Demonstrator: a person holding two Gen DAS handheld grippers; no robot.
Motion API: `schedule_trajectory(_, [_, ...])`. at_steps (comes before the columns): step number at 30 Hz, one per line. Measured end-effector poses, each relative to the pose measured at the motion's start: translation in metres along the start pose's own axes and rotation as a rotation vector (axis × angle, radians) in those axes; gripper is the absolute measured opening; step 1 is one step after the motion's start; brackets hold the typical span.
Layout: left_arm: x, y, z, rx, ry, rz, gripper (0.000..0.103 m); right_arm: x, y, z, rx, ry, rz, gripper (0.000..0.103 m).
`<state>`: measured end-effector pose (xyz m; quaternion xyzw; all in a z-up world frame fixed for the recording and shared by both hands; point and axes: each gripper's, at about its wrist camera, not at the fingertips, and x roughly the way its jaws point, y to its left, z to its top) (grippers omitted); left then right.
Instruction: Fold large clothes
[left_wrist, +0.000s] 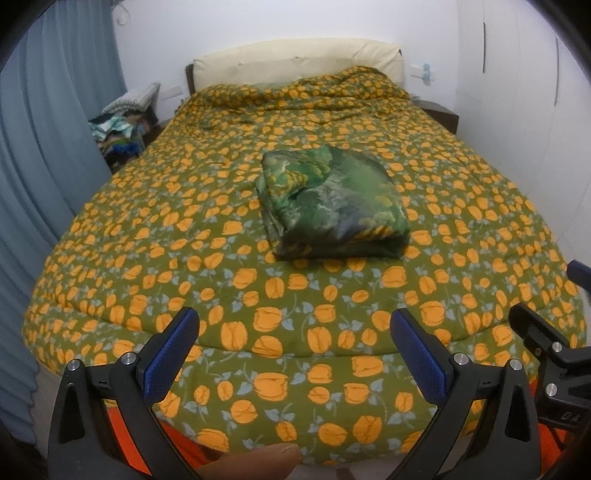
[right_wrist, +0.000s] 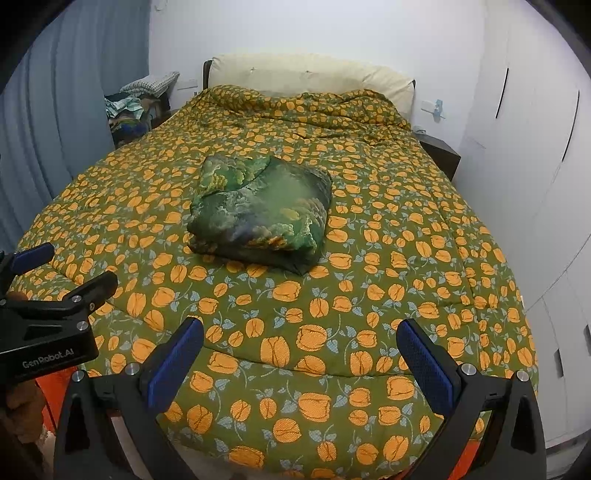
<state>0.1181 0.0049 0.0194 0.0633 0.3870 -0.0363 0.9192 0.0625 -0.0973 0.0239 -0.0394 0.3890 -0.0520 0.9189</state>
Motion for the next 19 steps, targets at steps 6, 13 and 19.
schedule_trajectory(6, [0.0007, 0.0006, -0.0002, -0.008, -0.002, 0.000, 0.103, 0.0003, -0.0001, 0.0000, -0.001, 0.000, 0.001, 0.103])
schedule_trajectory(13, [0.0032, 0.0020, -0.0023, -0.026, -0.004, 0.000, 0.103, 0.0002, -0.0013, 0.0004, 0.000, 0.005, -0.001, 0.103])
schedule_trajectory(19, [-0.0010, -0.0012, -0.0026, -0.011, -0.027, -0.001, 0.103, 0.0007, -0.0027, 0.0007, 0.003, 0.007, 0.002, 0.103])
